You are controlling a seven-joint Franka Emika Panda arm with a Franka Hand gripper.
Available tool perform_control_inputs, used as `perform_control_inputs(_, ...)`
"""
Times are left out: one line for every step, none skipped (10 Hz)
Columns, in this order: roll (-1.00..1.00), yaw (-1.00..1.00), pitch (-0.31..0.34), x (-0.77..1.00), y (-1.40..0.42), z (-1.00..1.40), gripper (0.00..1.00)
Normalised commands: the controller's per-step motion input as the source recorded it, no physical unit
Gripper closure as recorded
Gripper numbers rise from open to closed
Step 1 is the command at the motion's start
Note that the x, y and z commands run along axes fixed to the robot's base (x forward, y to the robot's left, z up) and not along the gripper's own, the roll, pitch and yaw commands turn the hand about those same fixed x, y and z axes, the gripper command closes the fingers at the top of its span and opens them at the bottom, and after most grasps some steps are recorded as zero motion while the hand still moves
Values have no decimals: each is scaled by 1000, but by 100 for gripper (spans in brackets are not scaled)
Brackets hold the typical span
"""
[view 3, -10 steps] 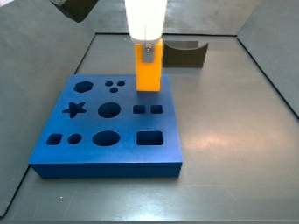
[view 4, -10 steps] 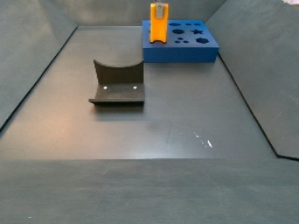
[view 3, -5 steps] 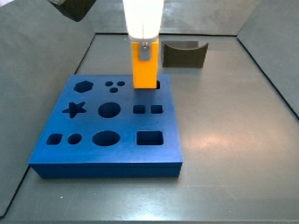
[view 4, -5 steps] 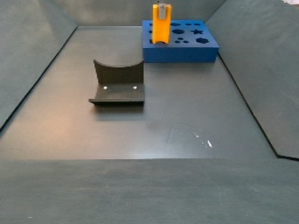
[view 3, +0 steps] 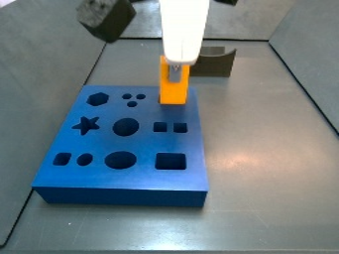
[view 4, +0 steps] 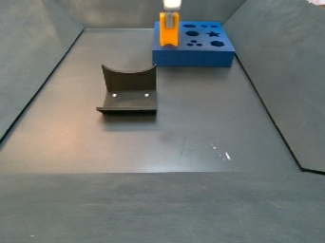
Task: Insert the arch object.
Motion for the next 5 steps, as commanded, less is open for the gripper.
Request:
perform_control_inputs(0, 0, -70, 34, -63, -454, 100)
perform_control_inputs(54, 0, -51, 0, -31, -451, 100)
perform_control_inputs(190, 0, -69, 0, -54, -463, 100)
perform_control_inputs(270, 0, -207, -254, -120, -451, 100)
perform_control_inputs(0, 0, -330, -114, 0, -269, 100)
